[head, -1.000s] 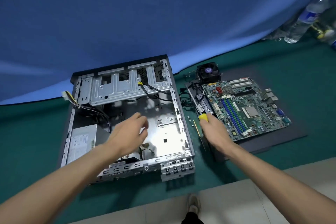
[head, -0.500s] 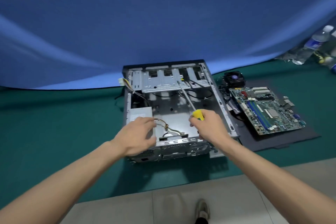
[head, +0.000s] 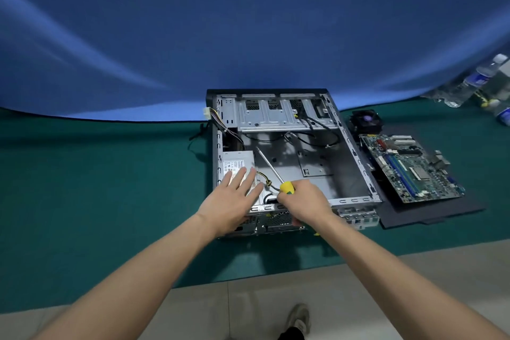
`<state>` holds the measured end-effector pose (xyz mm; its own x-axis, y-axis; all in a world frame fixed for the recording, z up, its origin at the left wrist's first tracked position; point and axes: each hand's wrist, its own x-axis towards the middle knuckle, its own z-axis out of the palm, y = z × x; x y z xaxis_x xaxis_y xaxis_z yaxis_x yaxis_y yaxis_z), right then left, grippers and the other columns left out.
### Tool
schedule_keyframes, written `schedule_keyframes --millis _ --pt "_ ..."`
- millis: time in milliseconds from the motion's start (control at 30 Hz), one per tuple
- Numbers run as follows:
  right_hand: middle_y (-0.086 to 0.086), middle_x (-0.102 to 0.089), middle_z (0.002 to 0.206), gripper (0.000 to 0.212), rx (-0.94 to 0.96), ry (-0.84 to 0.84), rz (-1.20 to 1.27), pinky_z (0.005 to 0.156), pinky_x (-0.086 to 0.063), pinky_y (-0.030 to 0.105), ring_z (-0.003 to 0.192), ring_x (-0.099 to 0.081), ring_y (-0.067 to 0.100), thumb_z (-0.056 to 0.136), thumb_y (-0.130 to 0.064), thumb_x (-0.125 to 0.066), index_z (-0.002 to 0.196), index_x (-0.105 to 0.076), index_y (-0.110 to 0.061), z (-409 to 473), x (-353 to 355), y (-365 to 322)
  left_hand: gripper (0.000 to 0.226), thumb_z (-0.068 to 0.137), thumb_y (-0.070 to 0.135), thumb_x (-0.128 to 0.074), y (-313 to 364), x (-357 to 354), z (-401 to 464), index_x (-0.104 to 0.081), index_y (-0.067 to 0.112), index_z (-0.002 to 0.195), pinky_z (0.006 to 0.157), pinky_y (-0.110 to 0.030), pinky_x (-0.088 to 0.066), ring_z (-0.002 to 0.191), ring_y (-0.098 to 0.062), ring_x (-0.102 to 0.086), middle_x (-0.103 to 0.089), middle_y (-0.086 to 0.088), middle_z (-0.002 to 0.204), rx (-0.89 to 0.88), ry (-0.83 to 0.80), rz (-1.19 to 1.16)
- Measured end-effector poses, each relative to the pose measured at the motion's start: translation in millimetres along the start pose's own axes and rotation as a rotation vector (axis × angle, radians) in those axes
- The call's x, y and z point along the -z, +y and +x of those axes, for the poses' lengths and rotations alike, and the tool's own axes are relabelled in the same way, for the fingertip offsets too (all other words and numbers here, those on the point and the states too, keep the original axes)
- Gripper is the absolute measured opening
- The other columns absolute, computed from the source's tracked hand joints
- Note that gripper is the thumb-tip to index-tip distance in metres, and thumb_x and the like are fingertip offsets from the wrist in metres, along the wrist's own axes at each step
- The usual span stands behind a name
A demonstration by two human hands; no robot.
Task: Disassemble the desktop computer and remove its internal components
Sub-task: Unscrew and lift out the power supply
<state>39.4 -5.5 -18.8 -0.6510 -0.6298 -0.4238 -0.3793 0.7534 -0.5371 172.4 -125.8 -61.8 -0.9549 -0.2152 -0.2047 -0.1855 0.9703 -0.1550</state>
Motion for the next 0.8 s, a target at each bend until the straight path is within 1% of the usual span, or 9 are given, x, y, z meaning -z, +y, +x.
schedule_keyframes --millis 67,133,167,233,300,367,500,700,800 --pt "-0.003 -0.053 0.051 0.022 0.008 0.021 -0.064 0.048 -0.042 0.024 0.039 -0.058 0.017 0.084 -0.025 -0.053 0.063 -0.047 -0.019 1 -3 -3 0.073 0.095 0.015 -0.042 1 -2 0 0.006 0.01 0.149 0.115 -0.051 0.0 0.143 -0.04 0.009 0.013 -0.022 0.155 0.02 0.008 -0.011" --pt "0.0 -0.059 0.057 0.018 0.009 0.036 -0.109 0.059 -0.051 0.028 0.05 -0.062 0.022 0.083 -0.026 -0.053 0.067 -0.05 -0.019 3 -4 -5 0.077 0.091 0.01 -0.042 3 -4 1 0.009 0.012 0.149 0.115 -0.048 0.004 0.142 -0.038 0.015 0.018 -0.021 0.154 0.048 0.008 -0.041" --pt "0.002 -0.061 0.061 0.016 0.007 0.041 -0.123 0.064 -0.053 0.031 0.056 -0.064 0.025 0.083 -0.027 -0.053 0.07 -0.051 -0.018 3 -5 -5 0.08 0.09 0.014 -0.044 3 -4 2 0.01 0.014 0.15 0.115 -0.046 0.006 0.142 -0.036 0.017 0.02 -0.02 0.154 0.055 0.002 -0.064" --pt "0.003 -0.063 0.067 0.015 0.006 0.048 -0.143 0.068 -0.054 0.032 0.064 -0.065 0.028 0.084 -0.028 -0.052 0.075 -0.054 -0.016 3 -7 -5 0.084 0.088 0.036 -0.048 0 0 3 0.007 0.022 0.15 0.115 -0.041 0.01 0.143 -0.03 0.02 0.025 -0.015 0.153 0.034 -0.019 -0.164" --pt "0.004 -0.065 0.072 0.015 0.008 0.053 -0.157 0.07 -0.054 0.033 0.067 -0.066 0.029 0.084 -0.03 -0.052 0.079 -0.056 -0.015 3 -7 -5 0.078 0.088 0.056 -0.042 -11 9 4 -0.003 0.029 0.151 0.114 -0.035 0.011 0.143 -0.022 0.019 0.023 -0.007 0.153 0.003 -0.057 -0.338" --pt "0.004 -0.066 0.074 0.016 0.002 0.055 -0.155 0.071 -0.055 0.035 0.066 -0.066 0.029 0.084 -0.03 -0.052 0.078 -0.056 -0.016 3 -7 -5 0.07 0.092 0.057 -0.039 -23 16 7 -0.011 0.031 0.15 0.114 -0.028 0.007 0.145 -0.016 0.012 0.015 -0.003 0.156 -0.013 -0.075 -0.454" --pt "0.002 -0.064 0.071 0.017 0.003 0.062 -0.166 0.068 -0.054 0.032 0.063 -0.065 0.027 0.084 -0.032 -0.052 0.076 -0.053 -0.018 5 -9 -5 0.065 0.097 0.049 -0.037 -29 16 9 -0.01 0.027 0.151 0.114 -0.026 0.002 0.145 -0.012 0.007 0.008 0.001 0.158 -0.019 -0.029 -0.436" --pt "-0.003 -0.061 0.063 0.018 -0.001 0.081 -0.202 0.062 -0.051 0.028 0.046 -0.06 0.018 0.085 -0.034 -0.051 0.076 -0.053 -0.019 9 -10 -4 0.068 0.095 0.046 -0.046 -40 21 14 -0.015 0.022 0.151 0.115 -0.025 -0.007 0.146 -0.013 -0.002 0.0 -0.001 0.159 -0.059 -0.047 -0.38" --pt "0.0 -0.065 0.07 0.019 -0.006 0.079 -0.214 0.066 -0.052 0.029 0.055 -0.065 0.022 0.085 -0.035 -0.051 0.076 -0.052 -0.018 9 -11 -3 0.071 0.097 0.043 -0.041 -35 22 21 -0.009 0.008 0.15 0.116 -0.03 -0.007 0.146 -0.021 -0.002 -0.001 -0.011 0.159 -0.07 -0.078 -0.273"
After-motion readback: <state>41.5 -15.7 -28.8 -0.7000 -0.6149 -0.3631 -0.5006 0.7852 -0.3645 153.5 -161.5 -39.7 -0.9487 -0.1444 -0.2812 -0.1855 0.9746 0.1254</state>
